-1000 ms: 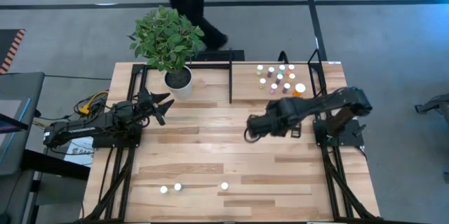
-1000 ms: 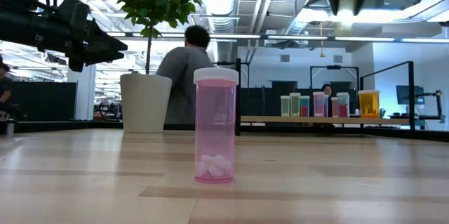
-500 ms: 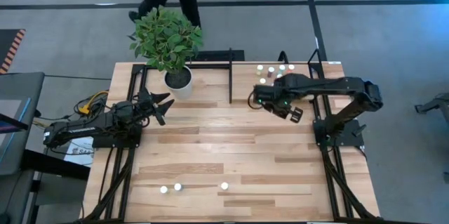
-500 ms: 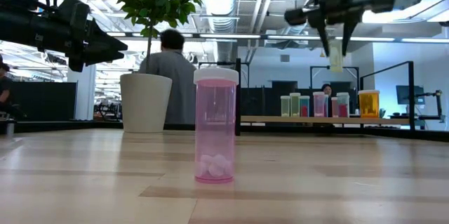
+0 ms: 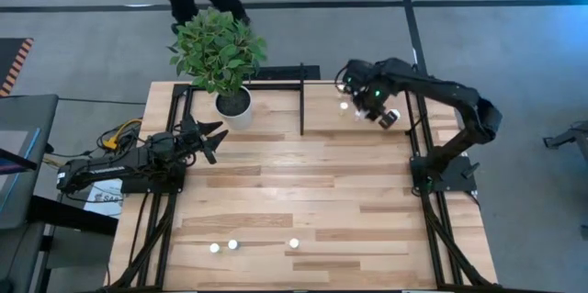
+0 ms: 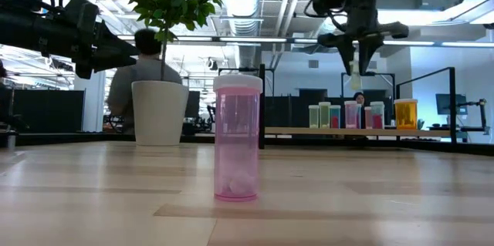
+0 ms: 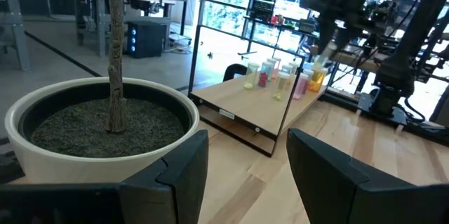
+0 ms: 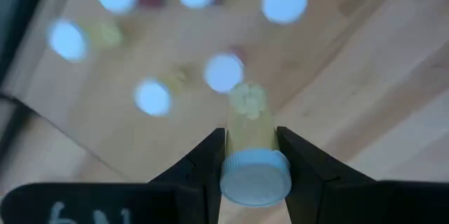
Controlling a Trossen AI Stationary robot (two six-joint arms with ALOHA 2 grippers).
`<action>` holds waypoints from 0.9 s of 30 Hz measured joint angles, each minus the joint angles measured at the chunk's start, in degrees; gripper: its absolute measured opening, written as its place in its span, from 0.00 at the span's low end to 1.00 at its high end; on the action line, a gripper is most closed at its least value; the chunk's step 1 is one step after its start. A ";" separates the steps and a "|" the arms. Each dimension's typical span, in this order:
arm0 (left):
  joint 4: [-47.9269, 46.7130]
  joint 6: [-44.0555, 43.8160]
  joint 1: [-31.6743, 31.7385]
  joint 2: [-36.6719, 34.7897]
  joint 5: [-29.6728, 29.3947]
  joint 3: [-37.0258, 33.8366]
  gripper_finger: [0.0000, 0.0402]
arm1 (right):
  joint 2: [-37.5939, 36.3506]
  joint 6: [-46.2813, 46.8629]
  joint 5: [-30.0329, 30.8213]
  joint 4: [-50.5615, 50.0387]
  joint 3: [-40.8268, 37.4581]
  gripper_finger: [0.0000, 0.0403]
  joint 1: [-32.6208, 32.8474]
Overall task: Pick and place medicine bottles onto shelf by color
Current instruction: Put the right yellow pill bottle on the shelf
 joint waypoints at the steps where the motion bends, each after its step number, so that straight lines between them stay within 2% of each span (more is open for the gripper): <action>1: 0.00 -0.02 0.02 0.01 0.02 -0.01 0.45 | -0.26 0.49 -0.08 0.40 0.00 0.33 -1.28; 8: 0.00 -0.02 -0.01 0.01 0.02 -0.02 0.45 | -2.17 6.13 -0.10 -0.39 0.02 0.33 -8.20; 15: 0.00 -0.02 0.02 0.01 0.02 0.00 0.45 | -3.26 5.52 0.09 0.87 0.02 0.33 -13.49; 27: 0.00 -0.02 0.02 0.00 0.02 0.00 0.45 | 1.25 -4.27 -0.17 9.80 0.07 0.33 -6.16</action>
